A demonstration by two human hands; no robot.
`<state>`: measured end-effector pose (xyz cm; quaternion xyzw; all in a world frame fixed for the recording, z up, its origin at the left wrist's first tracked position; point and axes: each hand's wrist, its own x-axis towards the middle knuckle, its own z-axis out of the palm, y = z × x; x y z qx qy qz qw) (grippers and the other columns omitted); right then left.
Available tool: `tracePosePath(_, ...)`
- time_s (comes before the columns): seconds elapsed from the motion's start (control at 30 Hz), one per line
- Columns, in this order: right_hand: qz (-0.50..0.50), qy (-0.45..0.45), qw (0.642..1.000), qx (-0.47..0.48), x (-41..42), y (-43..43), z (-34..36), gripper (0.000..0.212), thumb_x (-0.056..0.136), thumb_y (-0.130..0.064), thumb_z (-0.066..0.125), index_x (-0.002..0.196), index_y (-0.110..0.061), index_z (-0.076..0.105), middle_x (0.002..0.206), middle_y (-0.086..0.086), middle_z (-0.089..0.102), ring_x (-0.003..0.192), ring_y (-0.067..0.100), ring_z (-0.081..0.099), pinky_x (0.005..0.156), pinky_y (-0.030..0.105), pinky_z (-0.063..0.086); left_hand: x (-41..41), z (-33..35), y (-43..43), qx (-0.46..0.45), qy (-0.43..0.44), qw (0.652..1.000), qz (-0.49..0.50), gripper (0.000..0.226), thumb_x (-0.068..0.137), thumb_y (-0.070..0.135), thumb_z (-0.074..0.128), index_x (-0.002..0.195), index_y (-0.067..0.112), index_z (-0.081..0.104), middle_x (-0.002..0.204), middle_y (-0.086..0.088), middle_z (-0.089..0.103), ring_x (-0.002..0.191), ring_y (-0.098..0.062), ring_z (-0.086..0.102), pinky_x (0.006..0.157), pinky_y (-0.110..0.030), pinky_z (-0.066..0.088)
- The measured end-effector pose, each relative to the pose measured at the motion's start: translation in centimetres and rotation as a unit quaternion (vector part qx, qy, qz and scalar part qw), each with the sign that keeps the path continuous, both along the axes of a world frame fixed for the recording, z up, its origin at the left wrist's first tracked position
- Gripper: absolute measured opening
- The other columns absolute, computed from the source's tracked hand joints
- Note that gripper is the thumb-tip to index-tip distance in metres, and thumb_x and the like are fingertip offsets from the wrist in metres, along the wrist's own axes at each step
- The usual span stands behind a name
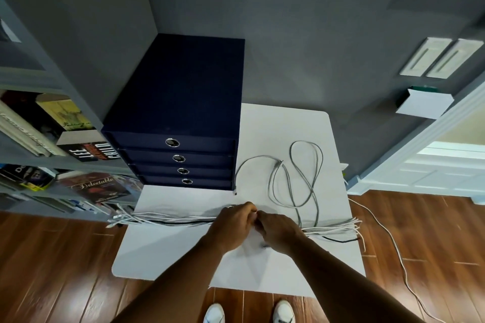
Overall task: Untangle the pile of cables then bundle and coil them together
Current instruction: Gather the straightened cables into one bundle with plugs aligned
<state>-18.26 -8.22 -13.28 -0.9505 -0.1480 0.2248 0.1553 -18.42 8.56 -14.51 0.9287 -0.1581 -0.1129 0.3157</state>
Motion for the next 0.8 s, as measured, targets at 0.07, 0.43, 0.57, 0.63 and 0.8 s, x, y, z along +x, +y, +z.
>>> tracePosePath(0.07,0.001,0.018,1.0,0.015,-0.1,-0.3,0.1,0.029,0.102,-0.043,0.043,0.116,-0.019,0.051,0.112,0.008,0.068,0.103,0.031,0.063,0.081,0.037,0.048,0.0,0.1,0.1,0.033,0.02,0.999,-0.012,0.032,0.107,0.037,0.037,0.114,0.017,0.062,0.107,-0.004,0.072,0.097,-0.02,0.066,0.089,-0.033,0.053)
tracePosePath(0.43,0.077,-0.131,0.988,-0.007,1.4,-6.6,0.5,0.024,0.1,-0.036,0.045,0.113,-0.018,0.055,0.105,0.004,0.067,0.1,0.029,0.06,0.086,0.038,0.043,1.4,2.3,4.1,0.061,0.044,0.997,-0.014,0.032,0.107,0.041,0.035,0.081,0.027,0.048,0.083,0.003,0.062,0.081,-0.021,0.058,0.075,-0.033,0.042)
tracePosePath(0.57,0.054,-0.13,0.99,0.016,0.6,-7.3,-0.8,0.022,0.1,-0.033,0.043,0.115,-0.021,0.053,0.11,-0.001,0.062,0.103,0.023,0.054,0.089,0.034,0.04,1.7,2.4,5.0,0.096,0.089,0.991,-0.007,0.035,0.105,0.042,0.037,0.081,0.024,0.053,0.081,0.007,0.059,0.077,-0.017,0.054,0.072,-0.033,0.042)
tracePosePath(0.63,0.043,-0.118,0.991,0.041,0.3,-7.0,-0.9,0.022,0.1,-0.029,0.045,0.117,-0.02,0.054,0.113,0.0,0.062,0.105,0.023,0.053,0.09,0.033,0.039,2.0,3.0,4.7,0.122,0.112,0.986,-0.014,0.035,0.102,0.038,0.041,0.08,0.018,0.06,0.083,0.001,0.065,0.078,-0.02,0.059,0.071,-0.035,0.047)
tracePosePath(0.8,0.047,-0.11,0.989,0.081,0.7,-6.8,-0.4,0.025,0.093,-0.015,0.049,0.117,-0.017,0.056,0.111,0.003,0.061,0.102,0.024,0.052,0.089,0.036,0.042,2.7,5.9,1.0,0.103,0.143,0.982,-0.069,0.026,0.098,0.028,0.041,0.077,0.02,0.053,0.089,-0.003,0.068,0.084,-0.024,0.064,0.069,-0.035,0.047)
